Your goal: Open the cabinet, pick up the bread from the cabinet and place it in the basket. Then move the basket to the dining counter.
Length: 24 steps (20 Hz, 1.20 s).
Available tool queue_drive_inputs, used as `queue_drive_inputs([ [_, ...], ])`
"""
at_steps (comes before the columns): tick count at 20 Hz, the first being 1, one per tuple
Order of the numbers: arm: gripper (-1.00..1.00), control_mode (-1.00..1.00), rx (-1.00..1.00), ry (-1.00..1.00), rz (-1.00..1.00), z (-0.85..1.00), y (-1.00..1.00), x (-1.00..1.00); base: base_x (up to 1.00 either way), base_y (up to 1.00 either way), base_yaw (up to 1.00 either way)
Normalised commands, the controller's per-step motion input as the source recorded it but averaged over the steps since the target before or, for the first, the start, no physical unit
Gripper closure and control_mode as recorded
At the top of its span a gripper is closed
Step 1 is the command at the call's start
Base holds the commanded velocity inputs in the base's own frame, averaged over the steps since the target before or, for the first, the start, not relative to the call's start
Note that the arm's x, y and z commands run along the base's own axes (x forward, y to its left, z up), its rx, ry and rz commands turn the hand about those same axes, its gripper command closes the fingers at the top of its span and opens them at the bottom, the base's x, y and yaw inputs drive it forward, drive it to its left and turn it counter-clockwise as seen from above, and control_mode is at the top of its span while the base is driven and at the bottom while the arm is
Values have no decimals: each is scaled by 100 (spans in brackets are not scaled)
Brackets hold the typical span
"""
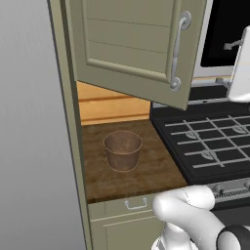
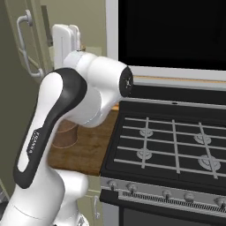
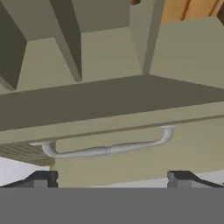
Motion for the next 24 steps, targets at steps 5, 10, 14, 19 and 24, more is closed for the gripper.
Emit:
queue_drive_inputs([
  [5,-100,-100,7,13,3,0,0,46,0,0,0],
  [10,-100,-100,-2,5,0,0,0,48,0,0,0],
  [14,-100,-100,-12,0,1,0,14,24,0,0,0],
  [19,-100,-100,-2,7,5,-1,39,20,0,0,0],
  [24,-100,-100,1,4,17,0,57,-8,0,0,0],
])
